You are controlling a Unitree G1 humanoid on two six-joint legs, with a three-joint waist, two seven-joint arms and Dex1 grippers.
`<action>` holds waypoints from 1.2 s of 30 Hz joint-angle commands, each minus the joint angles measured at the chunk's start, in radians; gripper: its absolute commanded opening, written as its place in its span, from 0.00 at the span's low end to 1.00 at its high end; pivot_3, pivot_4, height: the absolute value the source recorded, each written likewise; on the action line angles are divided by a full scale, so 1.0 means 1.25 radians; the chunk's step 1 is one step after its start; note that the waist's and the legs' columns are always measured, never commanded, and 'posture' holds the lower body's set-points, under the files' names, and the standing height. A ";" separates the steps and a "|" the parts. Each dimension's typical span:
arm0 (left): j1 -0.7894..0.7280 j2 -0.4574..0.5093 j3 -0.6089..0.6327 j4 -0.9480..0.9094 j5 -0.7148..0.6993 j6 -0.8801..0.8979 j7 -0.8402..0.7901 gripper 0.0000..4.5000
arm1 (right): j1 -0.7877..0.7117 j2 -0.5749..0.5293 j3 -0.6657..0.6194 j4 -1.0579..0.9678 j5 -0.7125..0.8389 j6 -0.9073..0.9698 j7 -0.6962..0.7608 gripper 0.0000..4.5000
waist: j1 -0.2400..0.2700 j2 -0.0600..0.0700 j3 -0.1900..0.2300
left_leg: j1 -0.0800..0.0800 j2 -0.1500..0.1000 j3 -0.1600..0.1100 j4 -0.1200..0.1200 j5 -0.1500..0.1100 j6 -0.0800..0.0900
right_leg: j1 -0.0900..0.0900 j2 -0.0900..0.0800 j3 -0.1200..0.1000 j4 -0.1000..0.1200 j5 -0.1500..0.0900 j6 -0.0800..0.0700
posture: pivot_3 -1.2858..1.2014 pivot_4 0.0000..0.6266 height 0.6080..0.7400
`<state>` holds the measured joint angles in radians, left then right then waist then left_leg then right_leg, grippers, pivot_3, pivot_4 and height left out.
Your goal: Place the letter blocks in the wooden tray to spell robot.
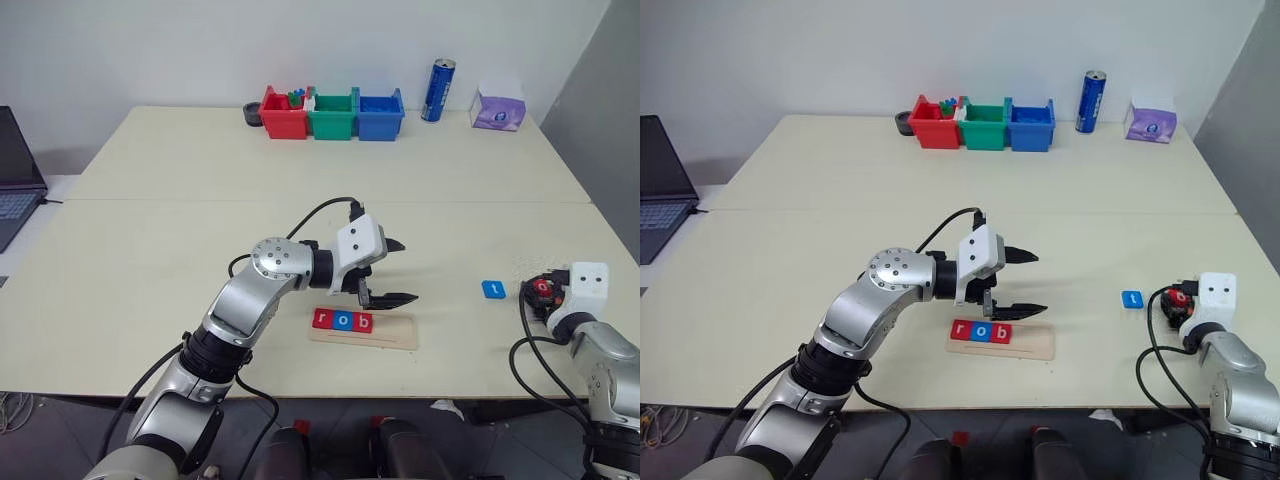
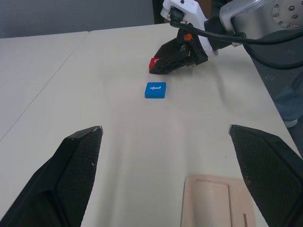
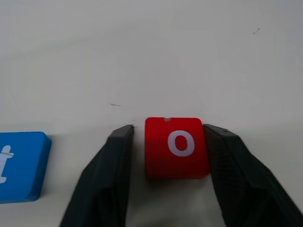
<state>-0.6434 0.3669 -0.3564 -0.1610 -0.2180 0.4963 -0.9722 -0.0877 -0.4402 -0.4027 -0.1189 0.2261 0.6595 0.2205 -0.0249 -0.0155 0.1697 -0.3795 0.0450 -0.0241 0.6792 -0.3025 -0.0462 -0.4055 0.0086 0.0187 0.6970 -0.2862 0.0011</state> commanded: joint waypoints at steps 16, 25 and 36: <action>0.083 0.146 0.079 -0.035 -0.079 -0.116 -0.162 1.00 | 0.226 0.060 0.192 -0.572 0.077 0.162 -0.014 0.32 | 0.001 0.003 0.000 | 0.000 0.001 -0.001 -0.001 0.000 0.000 | -0.001 0.001 -0.001 0.000 -0.002 0.004 | 0.52 0.24 1.00; 0.097 0.140 0.062 -0.016 -0.059 -0.166 -0.165 1.00 | 0.302 0.220 0.309 -0.577 -0.018 0.165 -0.185 0.32 | -0.002 0.003 0.000 | -0.001 0.000 -0.001 -0.001 0.000 0.000 | -0.001 0.000 -0.001 -0.001 -0.003 0.004 | 0.52 0.24 1.00; 0.101 0.144 0.058 -0.031 -0.051 -0.165 -0.156 1.00 | 0.259 0.300 0.306 -0.526 -0.039 0.168 -0.228 0.87 | -0.003 0.003 0.000 | -0.001 0.001 -0.001 -0.001 0.000 0.000 | -0.001 0.001 -0.001 -0.001 -0.003 0.004 | 0.52 0.24 1.00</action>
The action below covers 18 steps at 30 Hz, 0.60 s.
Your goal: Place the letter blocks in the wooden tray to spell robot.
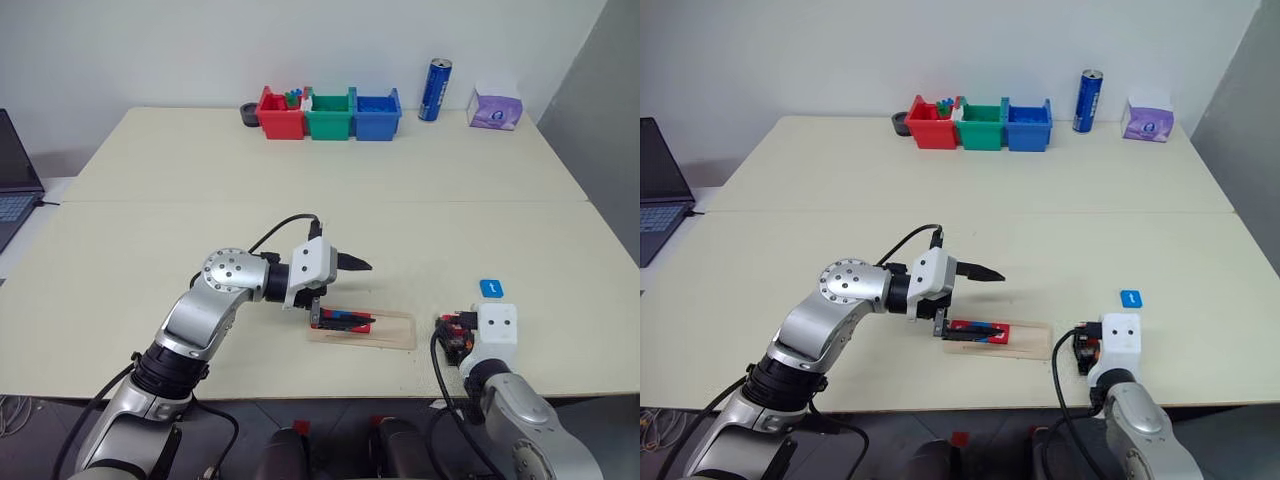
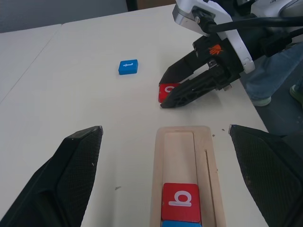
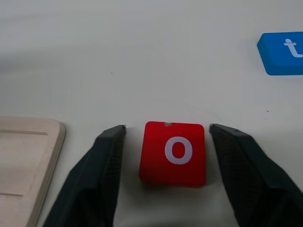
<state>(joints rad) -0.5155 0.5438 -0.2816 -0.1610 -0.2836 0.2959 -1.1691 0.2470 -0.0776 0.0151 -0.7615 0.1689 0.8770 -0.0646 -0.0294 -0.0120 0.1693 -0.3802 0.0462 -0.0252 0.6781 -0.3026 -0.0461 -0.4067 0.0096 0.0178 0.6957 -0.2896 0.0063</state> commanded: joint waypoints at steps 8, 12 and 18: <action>-0.003 0.012 0.014 -0.033 0.000 0.015 0.017 1.00 | -0.054 -0.127 -0.054 -0.100 0.058 -0.044 0.150 1.00 | 0.000 0.000 0.000 | 0.000 0.000 0.000 0.000 0.000 0.000 | 0.000 0.000 0.000 0.000 0.000 0.000 | 0.52 0.24 1.00; -0.004 0.016 0.017 -0.028 -0.001 0.015 0.020 1.00 | -0.098 -0.305 -0.151 -0.070 0.184 -0.008 0.365 1.00 | 0.000 0.000 0.000 | 0.000 0.000 0.000 0.000 0.000 0.000 | 0.000 0.000 0.000 0.000 0.000 0.000 | 0.52 0.24 1.00; 0.001 0.033 0.003 -0.010 0.033 -0.024 0.018 1.00 | -0.119 -0.628 -0.121 0.105 0.195 -0.107 0.675 1.00 | 0.001 -0.001 0.001 | 0.000 -0.001 0.000 0.000 0.000 0.001 | 0.001 0.000 -0.001 -0.002 0.000 0.000 | 0.52 0.24 1.00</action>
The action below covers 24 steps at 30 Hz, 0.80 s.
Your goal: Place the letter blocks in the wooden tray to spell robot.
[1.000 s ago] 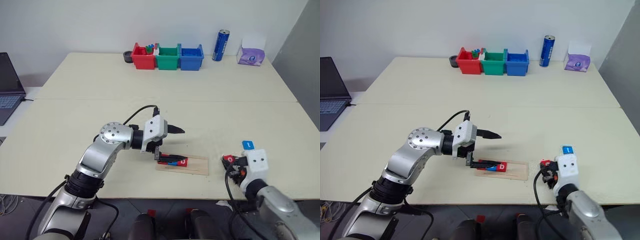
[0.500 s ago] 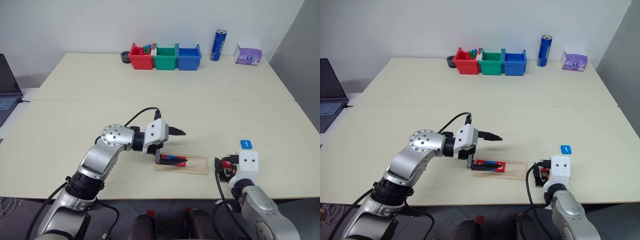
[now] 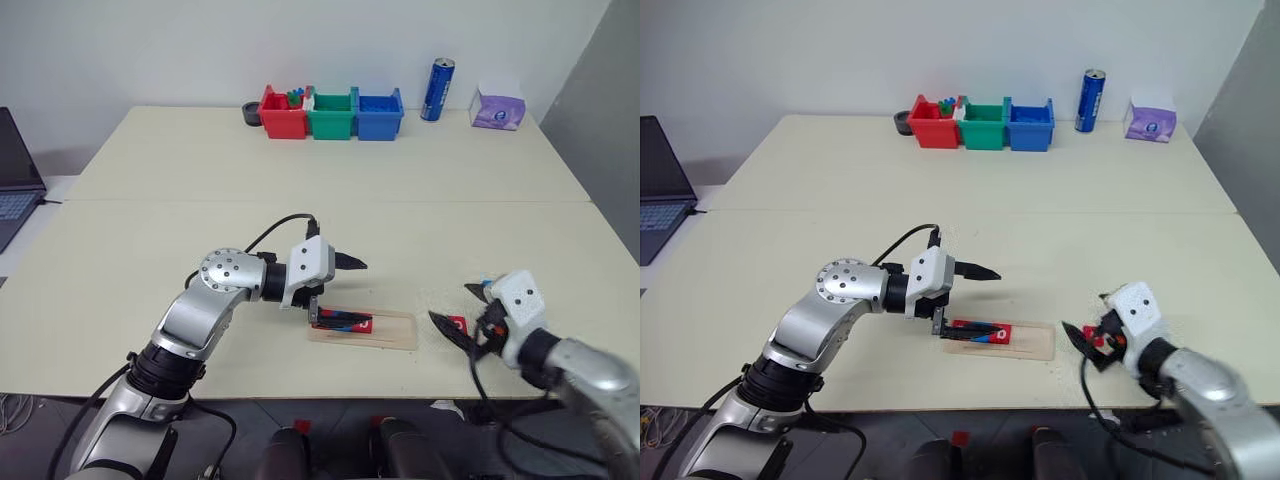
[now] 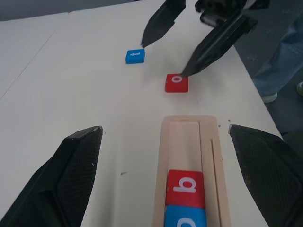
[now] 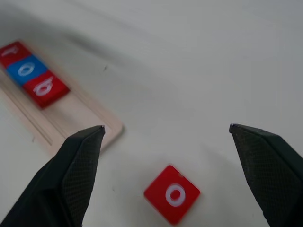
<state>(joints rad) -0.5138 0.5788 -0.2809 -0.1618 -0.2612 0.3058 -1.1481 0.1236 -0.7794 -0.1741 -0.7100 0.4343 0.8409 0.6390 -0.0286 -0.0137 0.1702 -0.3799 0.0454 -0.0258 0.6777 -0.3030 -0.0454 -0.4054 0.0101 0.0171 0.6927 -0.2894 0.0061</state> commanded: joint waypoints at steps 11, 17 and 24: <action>0.012 0.003 0.002 -0.026 0.029 -0.035 0.007 1.00 | -0.167 -0.150 0.175 0.310 -0.110 -0.264 0.288 1.00 | 0.001 -0.002 0.001 | 0.000 0.000 0.000 0.000 0.000 0.000 | 0.000 0.000 0.000 0.000 0.002 -0.004 | 0.52 0.24 1.00; 0.015 0.005 0.004 -0.028 0.032 -0.034 0.005 1.00 | -0.219 -0.144 0.218 0.386 -0.141 -0.291 0.329 0.96 | 0.001 -0.002 0.001 | 0.000 0.000 0.000 0.001 0.000 0.000 | 0.000 0.000 0.000 0.000 0.002 -0.004 | 0.52 0.24 1.00; 0.020 0.013 0.012 -0.023 0.033 -0.038 0.004 1.00 | -0.239 -0.139 0.222 0.404 -0.139 -0.281 0.353 0.47 | 0.002 -0.002 0.001 | 0.000 0.000 0.000 0.001 0.000 0.000 | 0.000 0.000 0.000 0.000 0.002 -0.004 | 0.52 0.24 1.00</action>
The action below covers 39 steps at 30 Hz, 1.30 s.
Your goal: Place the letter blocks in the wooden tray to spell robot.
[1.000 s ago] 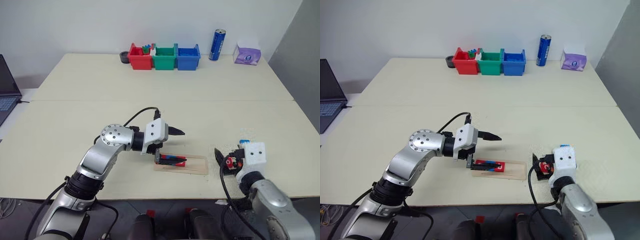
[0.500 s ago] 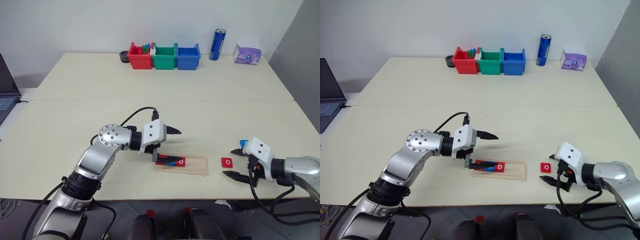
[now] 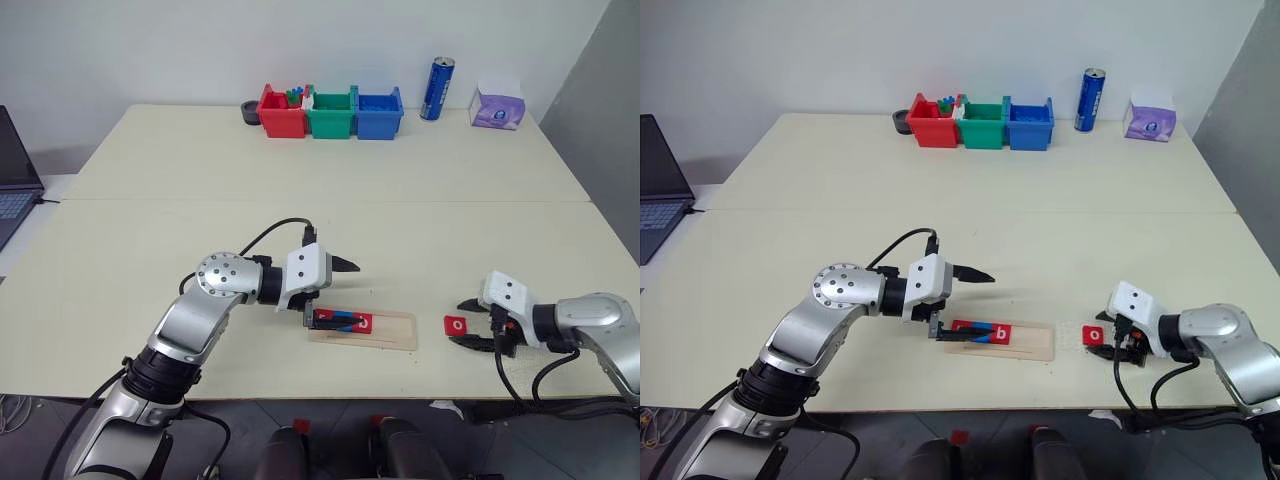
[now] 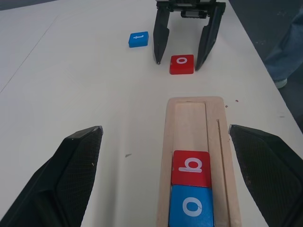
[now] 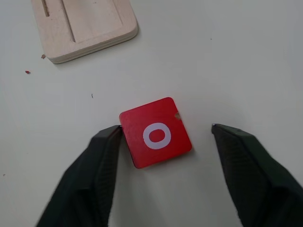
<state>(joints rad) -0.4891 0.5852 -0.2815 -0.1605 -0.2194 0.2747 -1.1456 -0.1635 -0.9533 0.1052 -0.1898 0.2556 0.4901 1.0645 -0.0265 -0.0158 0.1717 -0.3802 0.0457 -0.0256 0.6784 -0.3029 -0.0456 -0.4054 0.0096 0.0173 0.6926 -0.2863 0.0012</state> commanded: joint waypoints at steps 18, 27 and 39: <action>0.054 0.099 0.038 0.009 0.021 -0.091 -0.014 1.00 | -0.164 0.114 0.138 -0.286 0.022 0.244 -0.113 0.32 | -0.001 0.000 0.000 | 0.000 0.000 0.000 0.001 0.000 0.000 | 0.000 0.000 0.000 0.002 0.000 0.000 | 0.52 0.24 1.00; 0.061 0.093 0.033 -0.002 0.030 -0.098 -0.014 1.00 | -0.215 0.133 0.234 -0.253 -0.018 0.246 -0.108 0.32 | 0.001 0.000 0.000 | 0.000 0.000 0.000 0.001 0.000 0.000 | -0.001 -0.001 -0.001 0.002 0.000 0.000 | 0.52 0.24 1.00; 0.065 0.080 0.027 0.001 0.040 -0.106 -0.010 1.00 | -0.242 0.148 0.270 -0.185 -0.061 0.210 -0.094 0.32 | 0.000 0.000 0.000 | 0.000 0.000 0.000 0.001 0.000 0.000 | -0.001 0.000 -0.001 0.002 0.000 0.000 | 0.52 0.24 1.00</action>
<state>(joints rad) -0.4054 0.6878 -0.2505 -0.1270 -0.1739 0.1591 -1.1652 -0.4462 -0.7680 0.4431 -0.4142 0.1888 0.7714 0.9375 -0.0266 -0.0159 0.1719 -0.3803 0.0459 -0.0260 0.6792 -0.3028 -0.0456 -0.4064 0.0091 0.0165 0.6952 -0.2863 0.0010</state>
